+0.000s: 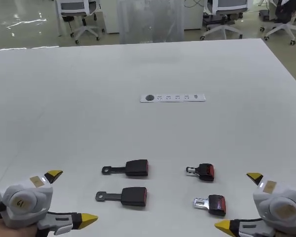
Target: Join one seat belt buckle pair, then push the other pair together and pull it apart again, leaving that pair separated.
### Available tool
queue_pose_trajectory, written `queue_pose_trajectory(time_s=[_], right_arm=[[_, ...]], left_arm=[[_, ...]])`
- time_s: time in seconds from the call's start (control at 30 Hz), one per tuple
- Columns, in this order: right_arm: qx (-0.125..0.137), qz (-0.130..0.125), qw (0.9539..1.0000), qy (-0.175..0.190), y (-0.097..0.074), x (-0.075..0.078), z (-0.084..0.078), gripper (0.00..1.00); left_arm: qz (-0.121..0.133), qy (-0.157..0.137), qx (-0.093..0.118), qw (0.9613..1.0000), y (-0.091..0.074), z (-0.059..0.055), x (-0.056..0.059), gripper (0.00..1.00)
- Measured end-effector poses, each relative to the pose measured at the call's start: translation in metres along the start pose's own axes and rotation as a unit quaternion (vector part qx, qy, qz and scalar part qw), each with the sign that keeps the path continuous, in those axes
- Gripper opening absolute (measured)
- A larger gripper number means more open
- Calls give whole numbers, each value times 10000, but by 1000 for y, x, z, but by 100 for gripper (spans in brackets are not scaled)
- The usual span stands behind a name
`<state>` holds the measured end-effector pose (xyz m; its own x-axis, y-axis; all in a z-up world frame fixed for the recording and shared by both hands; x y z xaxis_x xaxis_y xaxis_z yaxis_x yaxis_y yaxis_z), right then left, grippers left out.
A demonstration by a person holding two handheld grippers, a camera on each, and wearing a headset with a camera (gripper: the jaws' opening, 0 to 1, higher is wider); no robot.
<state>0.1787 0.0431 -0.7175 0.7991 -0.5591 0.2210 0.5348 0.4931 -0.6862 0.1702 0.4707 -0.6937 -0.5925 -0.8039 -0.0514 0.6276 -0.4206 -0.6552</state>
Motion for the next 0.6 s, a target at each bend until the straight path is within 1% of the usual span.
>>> queue_pose_trajectory(time_s=[0.13, 0.23, 0.3, 0.37, 0.53, 0.6], right_arm=[[7, 13, 10000, 27, -1, 0, 0, 96], [-11, 48, 10000, -25, -1, -1, 0, 95], [-33, 35, 10000, -15, -1, -1, -1, 95], [-14, 10, 10000, 20, -1, 0, 0, 96], [-18, 5, 10000, 30, -1, -1, 3, 96], [-17, -3, 10000, -2, 0, -1, 3, 96]], left_arm=[[-16, 8, -13, 10000, -1, -2, 2, 100], [50, 10, -22, 10000, -2, -2, 1, 100], [40, 11, -22, 10000, -2, -2, 2, 100], [39, 90, -48, 9999, -2, -2, 2, 100], [17, 48, -19, 10000, -2, -1, 1, 100], [2, 82, -1, 10000, -1, 0, 1, 100]])
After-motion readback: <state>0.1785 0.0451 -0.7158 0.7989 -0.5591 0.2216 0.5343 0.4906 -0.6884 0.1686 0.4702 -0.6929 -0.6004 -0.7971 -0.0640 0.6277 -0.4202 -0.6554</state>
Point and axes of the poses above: the centre of the closed fingertips' face, and the gripper's own axes: y roughly forward along the fingers, x roughly to its right, z roughly out of its top, the point moved 7 cm from there along -y, roughly backward along the fingers, and after that the axes turned 5 degrees about -y, right-handed, at the moved point
